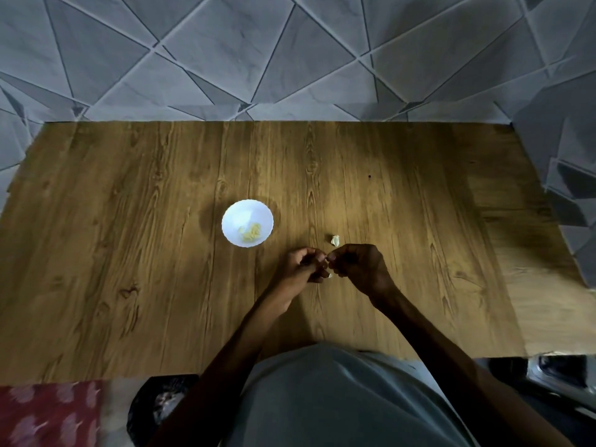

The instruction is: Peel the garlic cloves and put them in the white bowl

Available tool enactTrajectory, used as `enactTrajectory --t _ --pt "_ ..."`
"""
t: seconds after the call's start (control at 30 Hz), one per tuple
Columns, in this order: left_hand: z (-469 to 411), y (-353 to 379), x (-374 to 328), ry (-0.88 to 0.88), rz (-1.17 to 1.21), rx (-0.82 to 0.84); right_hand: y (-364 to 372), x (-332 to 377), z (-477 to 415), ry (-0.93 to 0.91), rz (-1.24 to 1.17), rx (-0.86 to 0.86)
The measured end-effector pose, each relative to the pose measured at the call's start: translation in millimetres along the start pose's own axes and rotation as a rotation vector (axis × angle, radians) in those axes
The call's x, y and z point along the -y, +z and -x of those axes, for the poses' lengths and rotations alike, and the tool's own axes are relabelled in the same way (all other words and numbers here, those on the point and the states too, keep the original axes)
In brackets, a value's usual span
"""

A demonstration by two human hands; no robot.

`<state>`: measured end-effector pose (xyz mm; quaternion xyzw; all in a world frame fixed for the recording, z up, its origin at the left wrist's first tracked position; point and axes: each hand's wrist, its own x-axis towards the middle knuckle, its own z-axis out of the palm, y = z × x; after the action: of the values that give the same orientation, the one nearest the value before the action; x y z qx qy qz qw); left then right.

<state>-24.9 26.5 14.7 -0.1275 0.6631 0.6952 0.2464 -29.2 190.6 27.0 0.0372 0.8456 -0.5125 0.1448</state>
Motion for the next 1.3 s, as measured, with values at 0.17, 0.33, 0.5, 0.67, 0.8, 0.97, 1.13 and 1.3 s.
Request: enactTrajectory --t 0.17,0.33,0.5,0.67,0.8,0.97,1.13,1.3 --pt "-2.7 -2.3 1.6 -0.083 0.044 0.019 2.2 -3.6 1.8 -0.268 0.214 -0.046" --pt "-4.4 -4.0 2.4 -0.135 0.071 0.011 5.9 -3.8 3.9 -0.340 0.280 -0.091" --pt "-8.1 -3.1 5.2 -0.203 0.073 -0.034 6.2 -2.9 4.3 -0.425 0.323 -0.105" --pt "-6.2 -0.8 1.0 -0.233 0.108 -0.032 5.9 -4.1 3.5 -0.421 0.310 -0.098" --pt "-4.2 -2.9 -0.8 -0.195 0.066 0.038 1.1 -5.3 -1.4 -0.324 0.196 -0.022" --pt "0.9 -7.0 -6.8 -0.097 0.056 0.148 -7.3 -6.9 2.3 0.038 -0.307 0.171" --pt "1.3 -6.9 -9.4 -0.036 -0.052 0.050 -8.4 -9.8 4.5 0.157 -0.505 0.245" --pt "3.7 -6.8 -6.1 0.066 -0.136 -0.017 -7.7 -5.9 7.0 0.206 -0.572 0.254"
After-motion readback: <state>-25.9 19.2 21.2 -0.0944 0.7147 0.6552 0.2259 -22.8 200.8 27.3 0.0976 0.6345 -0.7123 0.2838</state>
